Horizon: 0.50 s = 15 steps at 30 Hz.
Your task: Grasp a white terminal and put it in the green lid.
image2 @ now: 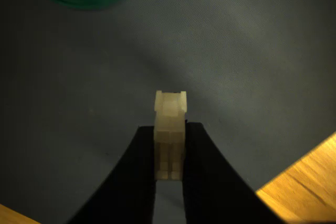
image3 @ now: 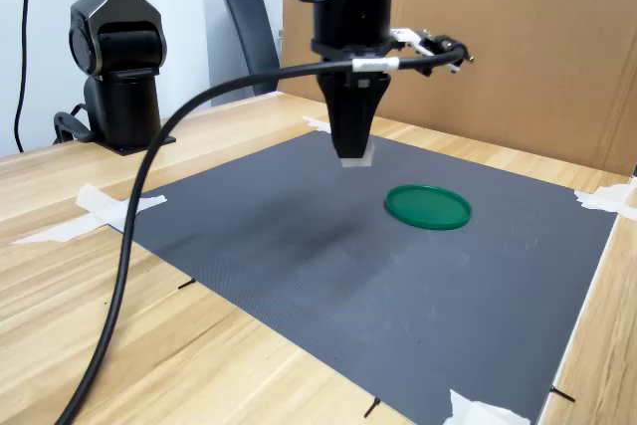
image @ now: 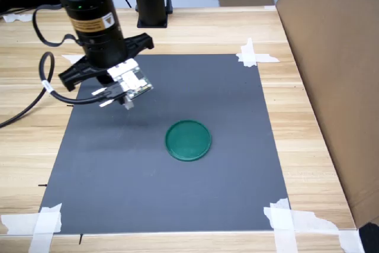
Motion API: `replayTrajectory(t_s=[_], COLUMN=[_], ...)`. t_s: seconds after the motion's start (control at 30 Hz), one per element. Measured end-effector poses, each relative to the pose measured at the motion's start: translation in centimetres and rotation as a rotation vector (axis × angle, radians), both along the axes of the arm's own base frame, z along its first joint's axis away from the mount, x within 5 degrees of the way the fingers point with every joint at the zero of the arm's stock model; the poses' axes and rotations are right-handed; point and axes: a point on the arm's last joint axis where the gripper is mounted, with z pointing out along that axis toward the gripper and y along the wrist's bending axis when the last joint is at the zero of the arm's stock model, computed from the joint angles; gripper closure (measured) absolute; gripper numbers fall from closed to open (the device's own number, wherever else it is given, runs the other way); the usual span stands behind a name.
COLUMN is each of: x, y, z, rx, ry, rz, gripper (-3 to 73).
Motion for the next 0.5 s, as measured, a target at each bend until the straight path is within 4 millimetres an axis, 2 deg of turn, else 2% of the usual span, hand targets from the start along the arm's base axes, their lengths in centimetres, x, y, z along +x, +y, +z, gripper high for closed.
replayTrajectory(t_s=[0.13, 0.23, 0.3, 0.43, 0.5], x=[-0.1, 0.1, 0.3, 1.8, 2.7], y=[1.9, 5.6, 6.4, 9.1, 9.3], z=[0.1, -0.4, -0.6, -2.1, -3.4], rx=[0.018, 0.032, 0.036, 0.027, 0.009], ry=[0.003, 0.016, 0.021, 0.040, 0.055], rz=[0.045, 0.116, 0.123, 0.113, 0.112], gripper=[61.8, 61.8, 61.8, 61.8, 61.8])
